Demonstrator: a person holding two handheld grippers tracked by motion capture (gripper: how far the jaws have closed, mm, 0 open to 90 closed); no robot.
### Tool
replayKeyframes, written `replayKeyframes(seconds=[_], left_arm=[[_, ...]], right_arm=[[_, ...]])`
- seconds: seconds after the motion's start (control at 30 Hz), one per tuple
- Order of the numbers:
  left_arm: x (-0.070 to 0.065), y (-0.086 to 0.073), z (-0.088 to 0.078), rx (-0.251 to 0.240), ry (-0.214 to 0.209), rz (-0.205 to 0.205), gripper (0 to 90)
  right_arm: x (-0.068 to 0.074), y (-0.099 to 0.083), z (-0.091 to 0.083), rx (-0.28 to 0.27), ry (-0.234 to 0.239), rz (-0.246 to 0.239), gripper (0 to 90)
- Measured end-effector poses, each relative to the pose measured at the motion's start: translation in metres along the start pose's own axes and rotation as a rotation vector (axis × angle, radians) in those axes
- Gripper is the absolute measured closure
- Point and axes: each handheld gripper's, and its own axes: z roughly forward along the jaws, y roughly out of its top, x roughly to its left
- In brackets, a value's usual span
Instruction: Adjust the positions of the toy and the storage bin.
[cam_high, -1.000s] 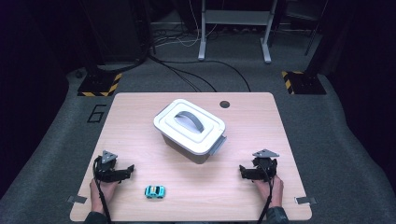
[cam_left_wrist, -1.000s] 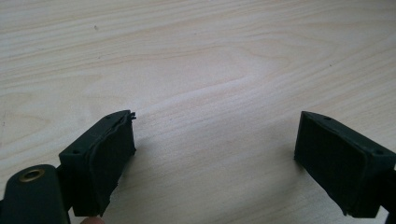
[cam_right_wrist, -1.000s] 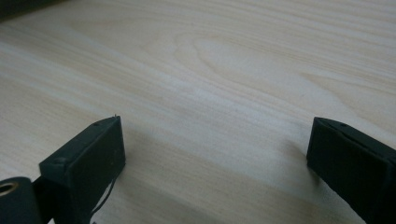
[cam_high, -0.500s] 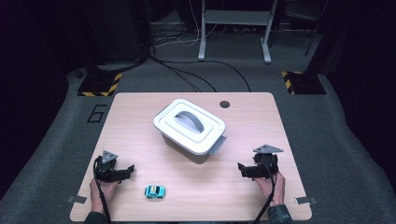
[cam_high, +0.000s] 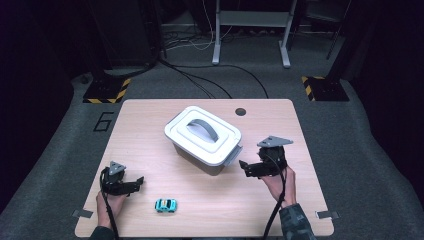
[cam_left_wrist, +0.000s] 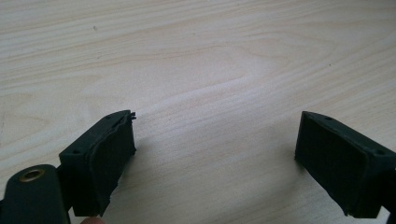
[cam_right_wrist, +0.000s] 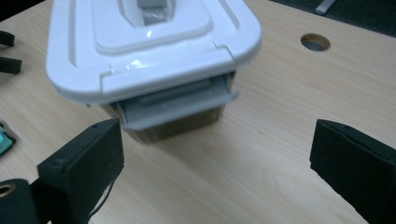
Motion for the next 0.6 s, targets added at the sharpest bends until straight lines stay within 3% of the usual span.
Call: replayKeyframes(seconds=[0.2, 0.3, 0.6], left_arm=[[-0.001, 0.0, 0.0, -0.007, 0.0, -0.009, 11.5], [-0.001, 0.0, 0.0, -0.007, 0.0, -0.009, 11.5], [0.0, 0.0, 0.0, 0.0, -0.001, -0.001, 11.5]], right_arm=[[0.012, 0.023, 0.013, -0.001, 0.036, -0.045, 2.6], [0.022, 0.04, 0.031, 0.015, 0.064, -0.08, 3.2], [0.039, 0.074, 0.069, 0.047, 0.111, -0.106, 5.7]])
